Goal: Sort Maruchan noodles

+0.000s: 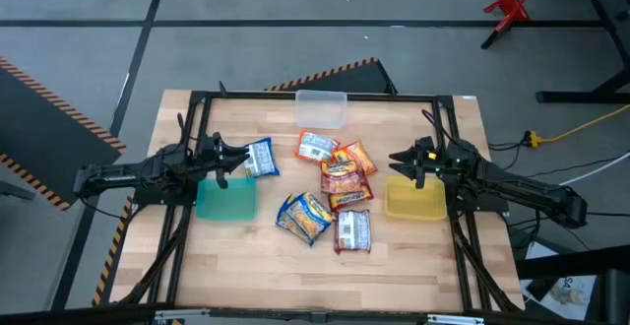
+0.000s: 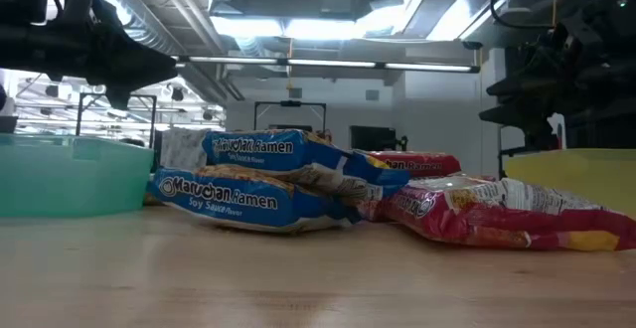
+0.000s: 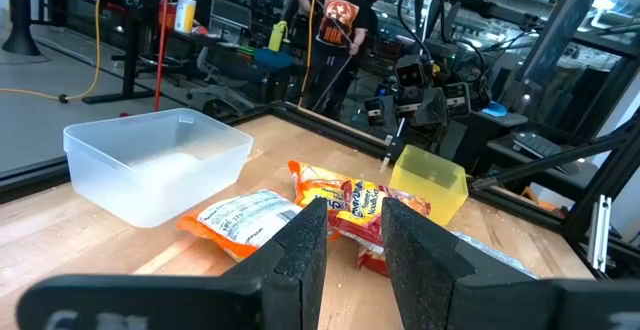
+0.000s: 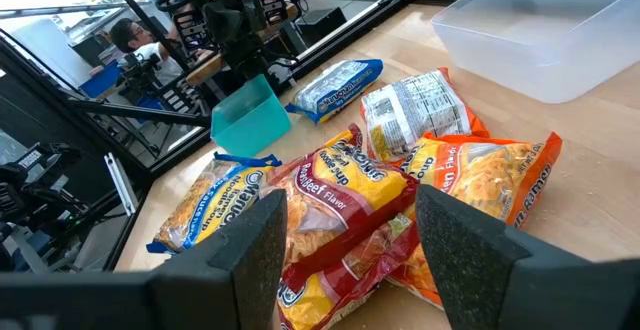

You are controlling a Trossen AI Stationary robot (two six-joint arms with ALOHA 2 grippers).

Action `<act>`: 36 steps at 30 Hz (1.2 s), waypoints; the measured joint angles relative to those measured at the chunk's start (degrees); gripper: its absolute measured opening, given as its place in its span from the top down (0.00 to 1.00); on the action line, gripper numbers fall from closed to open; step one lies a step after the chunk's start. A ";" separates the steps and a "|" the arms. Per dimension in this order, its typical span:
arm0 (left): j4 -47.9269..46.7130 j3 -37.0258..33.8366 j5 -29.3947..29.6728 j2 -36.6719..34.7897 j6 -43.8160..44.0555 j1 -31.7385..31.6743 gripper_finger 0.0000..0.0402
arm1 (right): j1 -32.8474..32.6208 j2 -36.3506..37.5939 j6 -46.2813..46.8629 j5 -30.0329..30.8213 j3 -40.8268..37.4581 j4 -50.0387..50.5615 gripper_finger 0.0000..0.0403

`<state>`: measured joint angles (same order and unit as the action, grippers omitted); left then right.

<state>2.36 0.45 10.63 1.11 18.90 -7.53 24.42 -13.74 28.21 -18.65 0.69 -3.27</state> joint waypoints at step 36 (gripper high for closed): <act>-0.01 0.00 0.00 0.01 0.00 0.01 0.77 | -0.02 0.00 0.01 0.07 0.00 -0.09 0.48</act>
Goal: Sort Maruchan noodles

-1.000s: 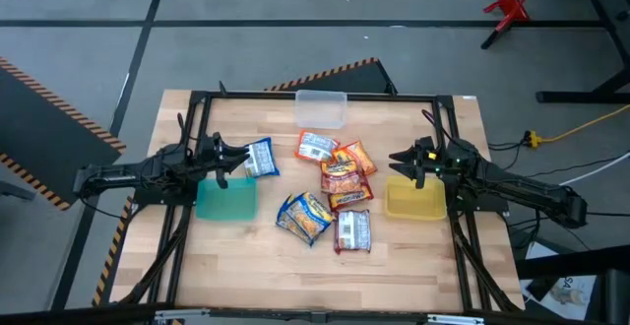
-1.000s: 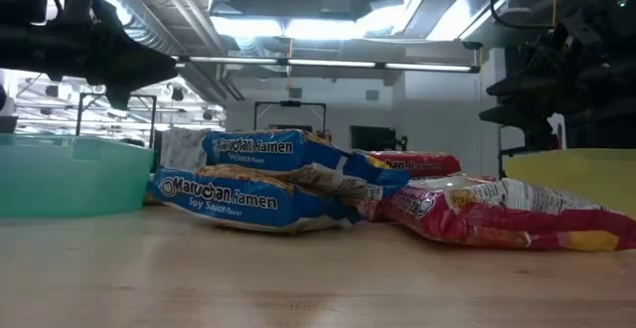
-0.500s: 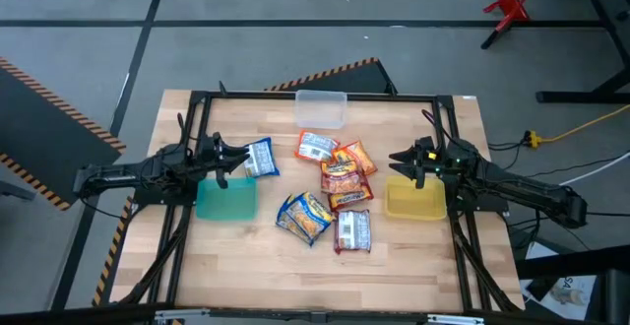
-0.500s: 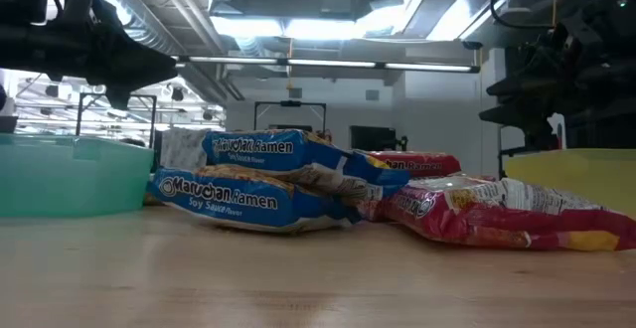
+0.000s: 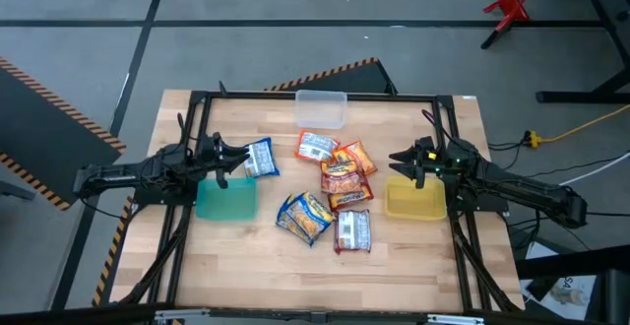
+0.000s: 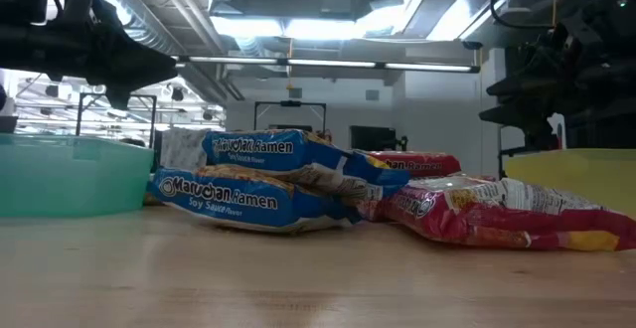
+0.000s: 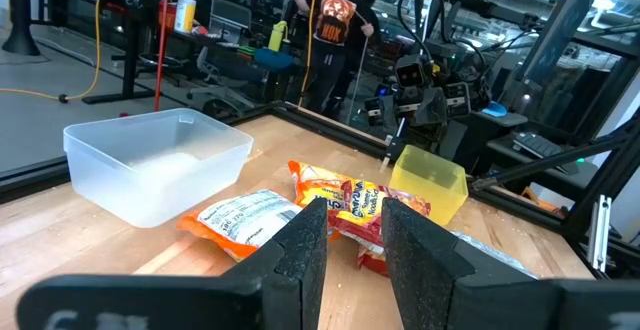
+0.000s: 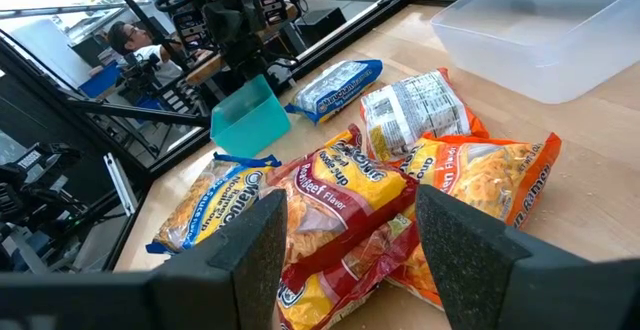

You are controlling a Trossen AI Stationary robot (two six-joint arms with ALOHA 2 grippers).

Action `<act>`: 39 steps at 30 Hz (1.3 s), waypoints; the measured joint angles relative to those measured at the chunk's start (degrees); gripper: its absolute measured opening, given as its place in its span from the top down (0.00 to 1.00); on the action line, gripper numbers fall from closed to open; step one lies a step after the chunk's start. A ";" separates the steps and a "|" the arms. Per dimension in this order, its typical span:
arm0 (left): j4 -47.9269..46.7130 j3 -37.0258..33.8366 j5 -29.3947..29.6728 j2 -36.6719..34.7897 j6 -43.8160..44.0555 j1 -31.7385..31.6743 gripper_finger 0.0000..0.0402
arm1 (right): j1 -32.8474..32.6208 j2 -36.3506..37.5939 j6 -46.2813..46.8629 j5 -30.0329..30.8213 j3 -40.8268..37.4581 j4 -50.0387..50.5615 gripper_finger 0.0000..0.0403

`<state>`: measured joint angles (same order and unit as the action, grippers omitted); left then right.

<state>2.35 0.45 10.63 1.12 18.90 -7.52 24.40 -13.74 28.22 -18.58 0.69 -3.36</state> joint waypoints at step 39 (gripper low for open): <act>1.29 -0.01 1.83 0.01 0.39 -0.01 0.77 | 0.00 -0.01 0.00 22.07 -0.04 0.12 0.48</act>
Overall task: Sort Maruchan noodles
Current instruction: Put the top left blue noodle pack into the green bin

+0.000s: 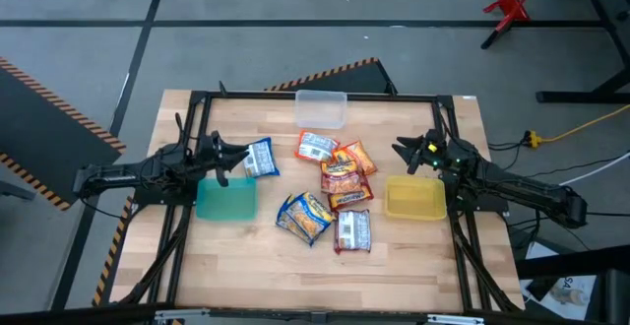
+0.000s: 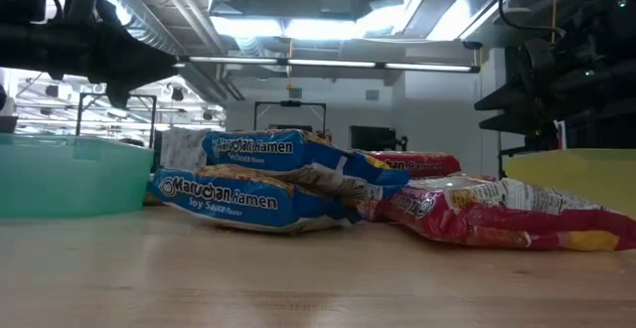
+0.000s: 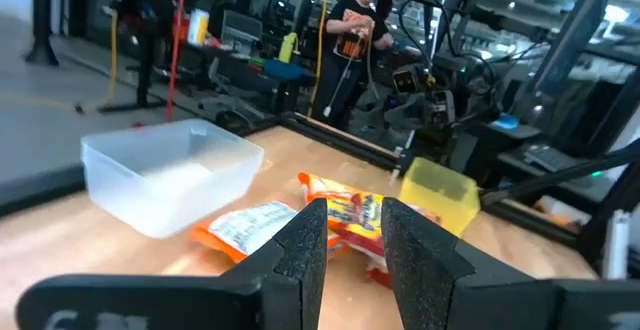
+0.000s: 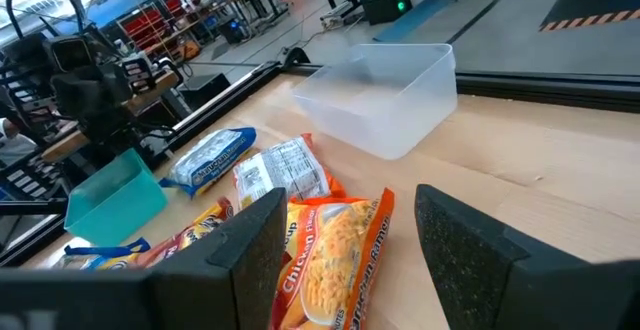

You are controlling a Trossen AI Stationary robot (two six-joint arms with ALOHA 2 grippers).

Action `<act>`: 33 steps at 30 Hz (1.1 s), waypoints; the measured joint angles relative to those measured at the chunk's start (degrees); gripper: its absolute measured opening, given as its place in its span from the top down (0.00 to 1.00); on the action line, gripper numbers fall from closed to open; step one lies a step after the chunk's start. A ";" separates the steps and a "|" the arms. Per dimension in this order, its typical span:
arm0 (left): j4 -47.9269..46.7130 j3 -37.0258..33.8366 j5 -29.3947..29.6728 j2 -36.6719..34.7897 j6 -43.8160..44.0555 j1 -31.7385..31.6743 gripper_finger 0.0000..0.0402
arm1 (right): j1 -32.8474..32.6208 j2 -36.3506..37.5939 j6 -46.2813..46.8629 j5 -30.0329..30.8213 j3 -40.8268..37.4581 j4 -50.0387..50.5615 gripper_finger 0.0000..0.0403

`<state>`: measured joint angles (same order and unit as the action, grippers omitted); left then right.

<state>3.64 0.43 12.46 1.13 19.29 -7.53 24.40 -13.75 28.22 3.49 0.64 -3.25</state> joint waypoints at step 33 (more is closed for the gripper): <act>14.13 19.34 -5.62 8.69 -8.13 0.00 0.52 | 0.00 -0.01 -1.49 0.05 0.04 -8.72 0.22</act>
<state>17.77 19.77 6.84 9.81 11.16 -7.53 24.40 -13.76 26.73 3.54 0.69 -11.96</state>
